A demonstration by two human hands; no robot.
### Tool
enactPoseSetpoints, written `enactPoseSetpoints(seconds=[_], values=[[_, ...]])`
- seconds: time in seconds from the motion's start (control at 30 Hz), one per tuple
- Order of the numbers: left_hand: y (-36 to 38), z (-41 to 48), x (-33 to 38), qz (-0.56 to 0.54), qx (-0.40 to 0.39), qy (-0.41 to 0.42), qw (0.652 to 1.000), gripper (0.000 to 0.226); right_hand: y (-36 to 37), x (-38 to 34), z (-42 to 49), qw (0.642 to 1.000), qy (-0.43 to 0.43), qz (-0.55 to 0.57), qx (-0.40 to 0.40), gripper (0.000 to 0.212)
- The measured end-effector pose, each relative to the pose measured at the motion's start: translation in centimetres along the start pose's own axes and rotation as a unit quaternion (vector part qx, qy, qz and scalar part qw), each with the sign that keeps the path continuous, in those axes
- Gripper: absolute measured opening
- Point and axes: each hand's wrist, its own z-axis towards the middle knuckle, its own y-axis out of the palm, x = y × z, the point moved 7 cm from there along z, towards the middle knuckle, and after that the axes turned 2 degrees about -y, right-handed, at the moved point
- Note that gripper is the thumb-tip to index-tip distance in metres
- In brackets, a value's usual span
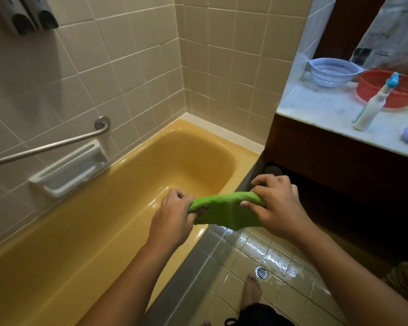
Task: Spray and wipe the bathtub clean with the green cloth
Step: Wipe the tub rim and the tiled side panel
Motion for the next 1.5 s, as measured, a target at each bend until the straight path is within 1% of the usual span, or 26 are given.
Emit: enactPoseSetpoints(seconds=[0.03, 0.07, 0.13, 0.17, 0.2, 0.23, 0.27, 0.3, 0.33, 0.37, 0.4, 0.47, 0.53, 0.57, 0.67, 0.77, 0.83, 0.87, 0.97, 1.03, 1.1, 1.17, 1.23, 1.33, 1.4, 1.5], values=[[-0.2, -0.2, -0.5, -0.018, 0.013, -0.024, 0.999, 0.018, -0.1, -0.8, 0.2, 1.0, -0.013, 0.011, 0.012, 0.046], [-0.3, -0.6, -1.2, -0.042, 0.028, -0.057, 0.997, 0.025, -0.1, -1.6, 0.3, 0.999, -0.032, 0.023, 0.03, 0.046], [-0.6, -1.8, -2.2, -0.102, 0.048, -0.116, 0.987, 0.046, 0.0, -3.2, 0.1, 0.993, -0.077, 0.041, 0.074, 0.039], [-0.5, -2.4, -2.1, -0.167, 0.033, -0.147, 0.974, 0.051, 0.0, -4.1, -0.1, 0.989, -0.104, 0.043, 0.096, 0.033], [-0.2, -3.0, -1.5, -0.276, -0.007, -0.189, 0.942, 0.053, 0.1, -5.0, -0.3, 0.983, -0.135, 0.037, 0.119, 0.027], [0.5, -3.5, -0.4, -0.41, -0.061, -0.232, 0.88, 0.053, 0.1, -5.9, -0.6, 0.976, -0.165, 0.028, 0.136, 0.028], [1.4, -3.9, 1.1, -0.526, -0.115, -0.266, 0.8, 0.051, 0.2, -6.7, -0.8, 0.968, -0.201, 0.024, 0.151, 0.033], [2.0, -4.0, 2.4, -0.609, -0.147, -0.282, 0.727, 0.046, 0.1, -7.6, -1.2, 0.957, -0.236, 0.025, 0.165, 0.035], [2.5, -3.8, 2.9, -0.659, -0.155, -0.293, 0.676, 0.048, 0.1, -8.4, -1.5, 0.946, -0.271, 0.031, 0.178, 0.031], [2.9, -3.4, 2.8, -0.686, -0.14, -0.307, 0.645, 0.054, 0.3, -9.1, -1.8, 0.937, -0.3, 0.034, 0.178, 0.025], [3.1, -3.0, 2.4, -0.694, -0.115, -0.319, 0.635, 0.062, 0.8, -9.5, -2.0, 0.931, -0.323, 0.034, 0.169, 0.022], [3.4, -2.1, 1.5, -0.687, -0.062, -0.337, 0.641, 0.074, 1.6, -9.5, -2.1, 0.924, -0.356, 0.04, 0.133, 0.024], [3.5, -1.8, 0.1, -0.689, 0.01, -0.352, 0.634, 0.068, 3.5, -9.2, -1.9, 0.919, -0.385, 0.062, 0.064, 0.028], [3.2, -1.8, 0.0, -0.689, 0.021, -0.346, 0.636, 0.067, 4.1, -8.9, -2.1, 0.927, -0.367, 0.068, 0.039, 0.03], [2.6, -1.8, -1.4, -0.681, 0.061, -0.334, 0.648, 0.072, 5.5, -7.0, -1.2, 0.949, -0.236, 0.206, -0.039, 0.036], [1.4, -2.7, -2.5, -0.674, 0.114, -0.335, 0.649, 0.08, 6.5, -5.2, 2.1, 0.928, -0.115, 0.342, -0.096, 0.029], [1.0, -3.9, -3.0, -0.672, 0.141, -0.34, 0.643, 0.082, 7.3, -5.9, 4.1, 0.9, -0.072, 0.398, -0.161, 0.03], [0.8, -4.5, -3.0, -0.668, 0.152, -0.346, 0.641, 0.081, 7.9, -6.6, 4.7, 0.876, -0.055, 0.429, -0.214, 0.032], [-0.2, -6.9, -3.2, -0.659, 0.193, -0.364, 0.629, 0.078, 9.7, -9.8, 5.1, 0.77, -0.018, 0.514, -0.378, 0.04], [-0.8, -9.3, -3.6, -0.627, 0.213, -0.387, 0.642, 0.071, 10.2, -12.4, 4.3, 0.731, -0.037, 0.527, -0.432, 0.047], [-1.2, -12.3, -4.4, -0.552, 0.23, -0.424, 0.68, 0.066, 11.0, -15.0, 2.9, 0.709, -0.075, 0.527, -0.462, 0.05], [-2.0, -16.1, -5.3, -0.469, 0.254, -0.461, 0.709, 0.06, 11.6, -17.8, 1.0, 0.702, -0.112, 0.508, -0.486, 0.049], [-2.6, -20.0, -5.8, -0.428, 0.252, -0.476, 0.726, 0.06, 12.4, -20.6, -1.3, 0.693, -0.144, 0.488, -0.511, 0.053], [-2.7, -25.6, -6.7, -0.338, 0.199, -0.498, 0.774, 0.078, 13.6, -25.2, -5.5, 0.689, -0.258, 0.418, -0.533, 0.066], [-2.8, -29.3, -7.5, -0.262, 0.196, -0.545, 0.772, 0.08, 14.8, -28.3, -8.4, 0.697, -0.34, 0.352, -0.524, 0.064], [-3.3, -34.6, -8.8, -0.171, 0.228, -0.605, 0.744, 0.066, 16.9, -32.9, -12.5, 0.709, -0.44, 0.278, -0.476, 0.048]])
